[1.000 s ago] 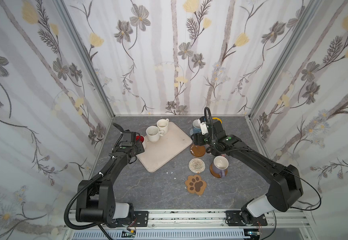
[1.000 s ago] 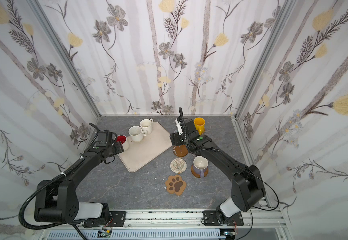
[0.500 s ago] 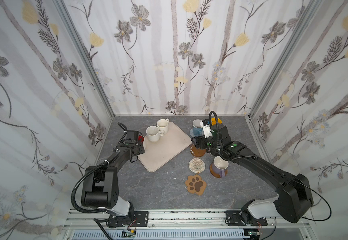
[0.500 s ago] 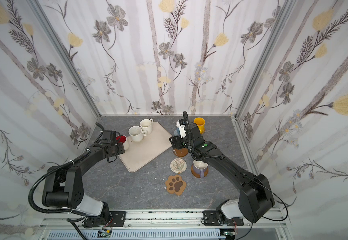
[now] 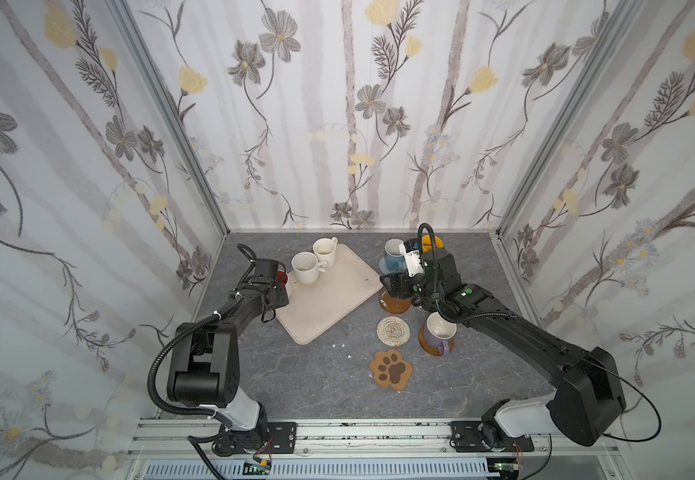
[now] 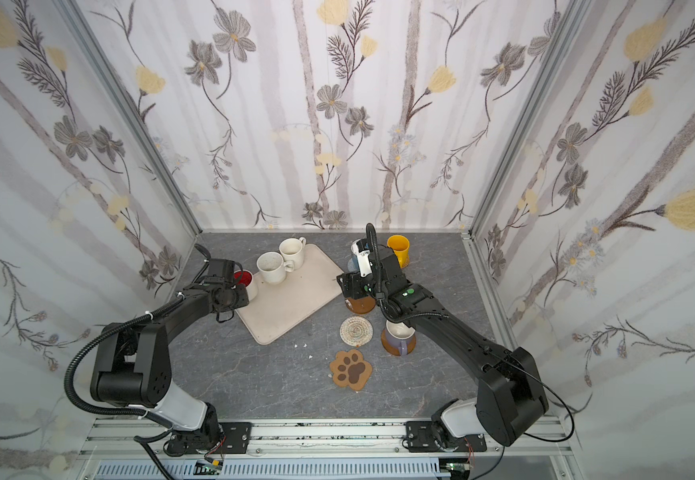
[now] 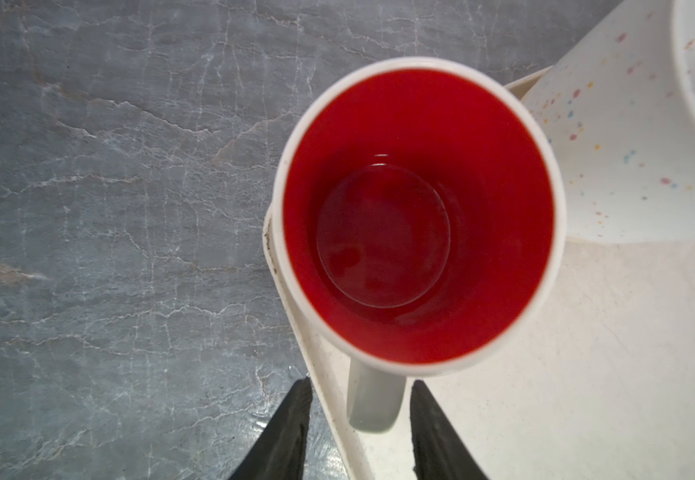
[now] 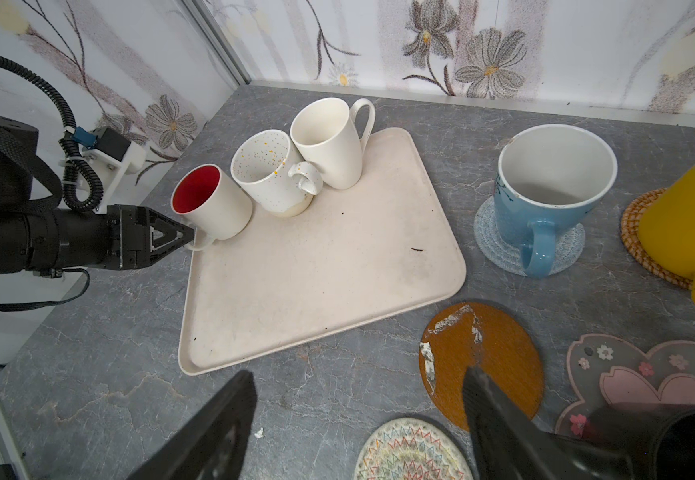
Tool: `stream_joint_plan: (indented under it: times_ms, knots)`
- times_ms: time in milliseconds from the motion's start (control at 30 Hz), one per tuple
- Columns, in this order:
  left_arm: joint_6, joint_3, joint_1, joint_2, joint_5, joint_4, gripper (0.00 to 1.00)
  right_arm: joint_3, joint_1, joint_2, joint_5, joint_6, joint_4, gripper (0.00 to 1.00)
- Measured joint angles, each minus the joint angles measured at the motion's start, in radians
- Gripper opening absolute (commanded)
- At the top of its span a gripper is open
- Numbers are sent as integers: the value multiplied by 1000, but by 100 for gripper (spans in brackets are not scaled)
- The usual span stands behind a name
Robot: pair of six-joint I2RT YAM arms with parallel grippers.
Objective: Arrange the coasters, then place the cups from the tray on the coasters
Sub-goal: 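Lower the left gripper onto the red-lined white mug's rim and close it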
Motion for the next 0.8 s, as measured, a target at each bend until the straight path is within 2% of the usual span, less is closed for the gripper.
stream_joint_plan:
  times_ms: [467, 800]
  knots:
    - [7, 31, 0, 45, -7, 0, 37, -3, 0, -2, -3, 0, 0, 79]
    - [17, 41, -3, 70, 1, -4, 16, -6, 0, -4, -3, 0, 4, 79]
